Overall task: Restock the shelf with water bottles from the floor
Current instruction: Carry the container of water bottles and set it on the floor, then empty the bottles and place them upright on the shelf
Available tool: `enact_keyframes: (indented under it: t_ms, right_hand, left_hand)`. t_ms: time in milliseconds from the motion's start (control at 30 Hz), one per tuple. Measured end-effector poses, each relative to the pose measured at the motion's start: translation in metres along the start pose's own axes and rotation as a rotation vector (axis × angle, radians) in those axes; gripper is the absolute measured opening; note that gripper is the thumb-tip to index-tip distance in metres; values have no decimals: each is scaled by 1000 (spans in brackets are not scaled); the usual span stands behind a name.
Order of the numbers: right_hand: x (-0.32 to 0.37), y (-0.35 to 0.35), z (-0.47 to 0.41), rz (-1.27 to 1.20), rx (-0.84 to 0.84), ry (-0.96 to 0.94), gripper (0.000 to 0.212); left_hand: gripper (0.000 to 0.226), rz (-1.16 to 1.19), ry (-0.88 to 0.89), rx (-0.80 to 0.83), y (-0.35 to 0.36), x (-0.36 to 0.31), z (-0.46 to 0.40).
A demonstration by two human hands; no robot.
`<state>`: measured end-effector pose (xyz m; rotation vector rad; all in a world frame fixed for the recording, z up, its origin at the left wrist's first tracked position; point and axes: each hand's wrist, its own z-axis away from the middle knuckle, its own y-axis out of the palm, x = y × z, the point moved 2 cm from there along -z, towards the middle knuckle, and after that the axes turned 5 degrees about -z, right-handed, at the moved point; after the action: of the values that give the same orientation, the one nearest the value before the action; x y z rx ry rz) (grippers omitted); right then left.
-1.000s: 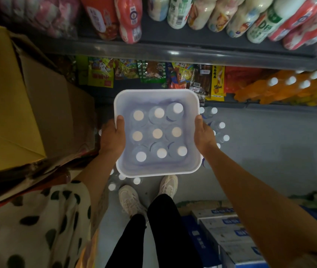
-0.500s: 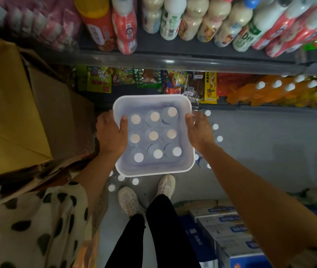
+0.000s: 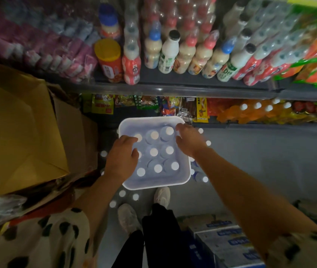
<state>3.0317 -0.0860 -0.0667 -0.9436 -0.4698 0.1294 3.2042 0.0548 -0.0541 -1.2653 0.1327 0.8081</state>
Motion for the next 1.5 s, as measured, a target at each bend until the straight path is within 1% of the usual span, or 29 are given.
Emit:
enact_keyframes:
  t_ms: [133, 200, 267, 333, 433, 533, 667, 767, 833, 933, 1000, 1033, 1100, 1133, 1233, 1333, 1433, 1500]
  right_hand:
    - [6, 27, -40, 214, 104, -23, 51]
    - [6, 41, -58, 356, 117, -58, 56]
    - [4, 52, -72, 499, 95, -87, 56]
    - [1, 60, -83, 604, 95, -97, 50]
    - [-3, 63, -90, 657, 126, -149, 42]
    - [-2, 42, -86, 518, 143, -178, 41]
    - [7, -14, -54, 346, 162, -244, 45]
    - [20, -77, -18, 271, 99, -336, 46]
    - [36, -127, 10, 224, 34, -419, 41]
    - [67, -206, 64, 142, -17, -510, 23]
    - [92, -254, 101, 96, -58, -559, 20]
    - [103, -277, 119, 61, -77, -561, 23]
    - [125, -319, 156, -18, -49, -559, 28]
    - [135, -338, 174, -2, -49, -575, 27]
    - [164, -383, 223, 74, -136, -692, 21]
    - [185, -414, 256, 103, -241, -697, 22]
    - [194, -445, 281, 100, -398, -660, 19]
    - [203, -467, 299, 62, -500, -646, 17]
  left_hand:
    - [35, -16, -13, 33, 16, 4, -16]
    - [34, -10, -32, 29, 24, 5, -26]
    - [34, 13, -52, 23, 32, 7, -36]
    - [35, 38, -82, 30, 38, 9, -42]
    - [36, 47, -123, 43, 40, 11, -48]
    - [36, 67, -127, 59, 33, 9, -48]
    - [42, 80, -83, 97, 14, -3, -43]
    - [50, 101, -38, 162, -10, -24, -37]
    - [57, 139, 5, 196, -30, -42, -31]
    - [71, 212, 95, 209, -69, -73, -19]
    - [79, 272, 189, 223, -103, -100, -8]
    - [80, 320, 253, 238, -120, -114, -3]
    - [74, 390, 361, 265, -155, -141, 11]
    - [69, 398, 393, 278, -172, -152, 19]
    - [62, 435, 438, 275, -214, -179, 44]
    - [57, 422, 477, 188, -253, -201, 68]
    - [51, 402, 517, 101, -296, -226, 88]
    - [54, 405, 534, 28, -326, -245, 100]
